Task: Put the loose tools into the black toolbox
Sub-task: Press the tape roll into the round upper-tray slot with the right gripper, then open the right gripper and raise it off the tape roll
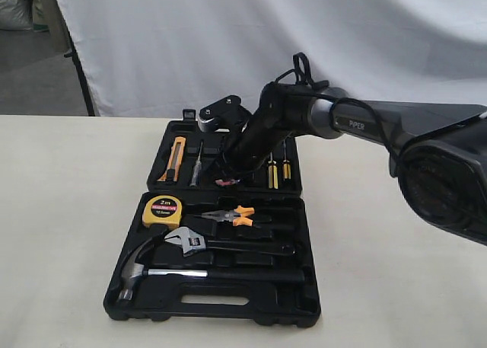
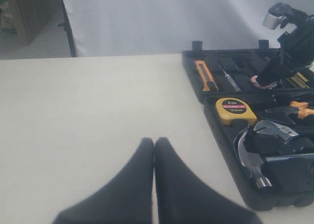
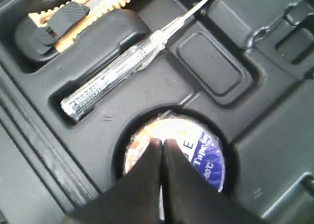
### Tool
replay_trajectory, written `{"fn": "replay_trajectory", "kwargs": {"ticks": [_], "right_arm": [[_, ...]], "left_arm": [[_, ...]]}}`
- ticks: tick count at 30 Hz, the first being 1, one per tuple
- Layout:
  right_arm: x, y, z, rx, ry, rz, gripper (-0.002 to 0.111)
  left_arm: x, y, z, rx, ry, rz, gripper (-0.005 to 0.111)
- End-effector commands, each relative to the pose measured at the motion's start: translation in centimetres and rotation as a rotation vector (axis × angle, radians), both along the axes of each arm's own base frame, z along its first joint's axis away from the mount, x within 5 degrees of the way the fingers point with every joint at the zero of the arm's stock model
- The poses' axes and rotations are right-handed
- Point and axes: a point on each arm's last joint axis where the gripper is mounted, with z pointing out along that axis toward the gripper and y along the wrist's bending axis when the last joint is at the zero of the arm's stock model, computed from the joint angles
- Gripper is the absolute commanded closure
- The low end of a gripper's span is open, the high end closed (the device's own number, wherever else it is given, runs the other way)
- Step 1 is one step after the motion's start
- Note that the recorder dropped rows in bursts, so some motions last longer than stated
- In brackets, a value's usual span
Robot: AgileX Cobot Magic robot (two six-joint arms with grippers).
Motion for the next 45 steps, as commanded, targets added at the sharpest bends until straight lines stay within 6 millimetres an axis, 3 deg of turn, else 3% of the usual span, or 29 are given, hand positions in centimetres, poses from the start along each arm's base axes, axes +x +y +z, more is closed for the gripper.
{"fn": "replay_trajectory", "kwargs": {"ticks": [1,6,10,19,24,27,31,34,36,40,42,45], "right_arm": [[-0.4,-0.6,1.1,-0.046,0.002,0.024,0.109],[0.1,-1.6,6.0,0.0,-0.09,-0.036,0.109],[0.9,-2.9,6.6,0.009,-0.084,-0.079,0.109],[1.1,-2.6,1.8,-0.039,-0.009,-0.072,0.109],[1.0,-2.4,0.3,-0.056,0.013,-0.065,0.109],[1.0,-2.4,0.8,-0.054,0.002,-0.063,0.109],[1.1,-2.4,2.9,-0.021,-0.047,-0.068,0.109],[0.7,-1.5,3.9,0.028,-0.063,-0.067,0.109],[0.3,-0.7,3.2,0.021,-0.063,-0.042,0.109],[0.2,-0.3,-1.3,-0.021,-0.017,-0.037,0.109],[0.0,-0.4,-2.6,-0.052,0.02,-0.029,0.109],[-0.1,-0.4,-1.2,-0.046,0.011,-0.025,0.109]], "left_arm": [[0.0,0.0,-0.1,-0.002,0.001,-0.007,0.106],[0.0,0.0,-0.1,-0.002,0.001,-0.007,0.106],[0.0,0.0,-0.1,-0.002,0.001,-0.007,0.106],[0.0,0.0,-0.1,-0.002,0.001,-0.007,0.106],[0.0,0.0,-0.1,-0.002,0.001,-0.007,0.106],[0.0,0.0,-0.1,-0.002,0.001,-0.007,0.106],[0.0,0.0,-0.1,-0.002,0.001,-0.007,0.106],[0.0,0.0,-0.1,-0.002,0.001,-0.007,0.106],[0.0,0.0,-0.1,-0.002,0.001,-0.007,0.106],[0.0,0.0,-0.1,-0.002,0.001,-0.007,0.106],[0.0,0.0,-0.1,-0.002,0.001,-0.007,0.106],[0.0,0.0,-0.1,-0.002,0.001,-0.007,0.106]]}}
